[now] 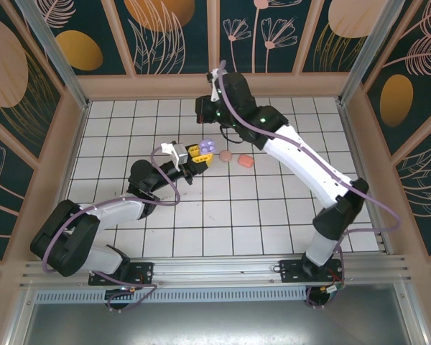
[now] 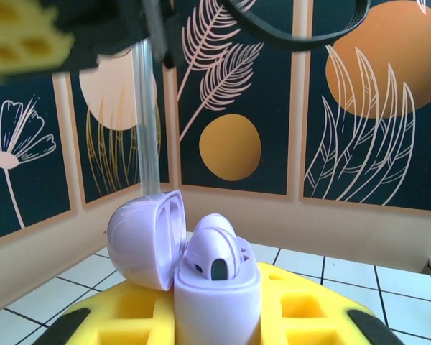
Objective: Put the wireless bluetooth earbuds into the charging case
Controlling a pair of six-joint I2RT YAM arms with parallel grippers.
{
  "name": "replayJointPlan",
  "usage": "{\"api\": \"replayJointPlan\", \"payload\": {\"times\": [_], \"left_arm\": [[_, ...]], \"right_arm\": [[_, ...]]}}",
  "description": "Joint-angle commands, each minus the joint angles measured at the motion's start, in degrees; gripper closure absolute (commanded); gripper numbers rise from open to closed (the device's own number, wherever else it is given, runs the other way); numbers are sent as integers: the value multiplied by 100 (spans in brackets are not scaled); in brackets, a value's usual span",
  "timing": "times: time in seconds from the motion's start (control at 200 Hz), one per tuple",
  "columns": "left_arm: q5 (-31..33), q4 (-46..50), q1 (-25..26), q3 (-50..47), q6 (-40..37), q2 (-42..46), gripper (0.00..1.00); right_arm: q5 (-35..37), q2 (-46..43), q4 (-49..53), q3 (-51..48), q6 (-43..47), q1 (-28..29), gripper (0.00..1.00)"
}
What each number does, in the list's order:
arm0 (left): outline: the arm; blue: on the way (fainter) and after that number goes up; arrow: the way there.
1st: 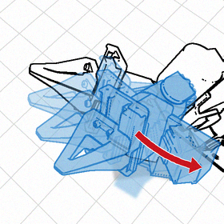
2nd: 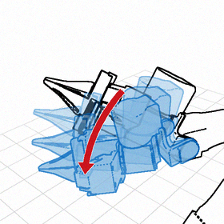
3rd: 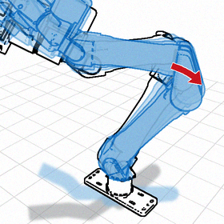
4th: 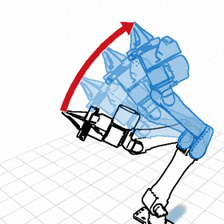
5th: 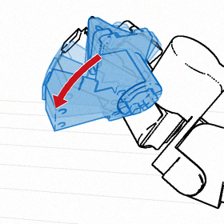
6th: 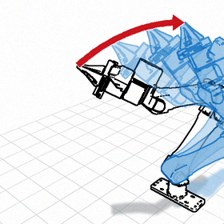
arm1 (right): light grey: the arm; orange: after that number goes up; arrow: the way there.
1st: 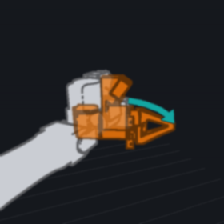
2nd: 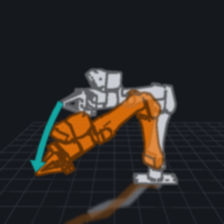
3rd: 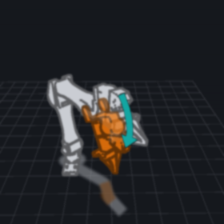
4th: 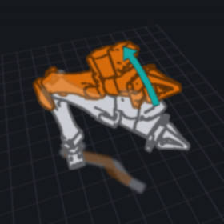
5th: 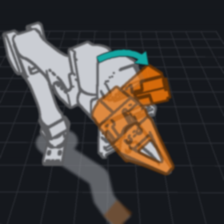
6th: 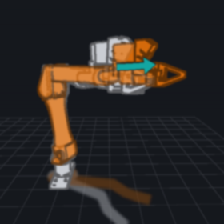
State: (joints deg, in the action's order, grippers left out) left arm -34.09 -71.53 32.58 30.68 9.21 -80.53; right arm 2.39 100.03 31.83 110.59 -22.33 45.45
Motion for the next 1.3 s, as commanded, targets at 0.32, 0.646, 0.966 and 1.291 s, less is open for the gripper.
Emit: {"api": "replayJointPlan", "payload": {"times": [0.32, 0.646, 0.966, 1.291], "left_arm": [[119, -41, 33, 186, -139, 12, 100], [213, -229, 34, 169, 102, -146, 100], [1372, 938, 29, 431, 978, -729, 100], [1501, 3269, 7, 1849, 2401, -2308, 100]], "right_arm": [[-207, -794, 783, -1228, -96, 477, 99], [399, -2133, -93, -2615, -886, 17, 97], [930, -3338, -996, -4640, -1408, -584, 63], [795, -4035, -1267, -5968, -1446, -1170, 34]]}}
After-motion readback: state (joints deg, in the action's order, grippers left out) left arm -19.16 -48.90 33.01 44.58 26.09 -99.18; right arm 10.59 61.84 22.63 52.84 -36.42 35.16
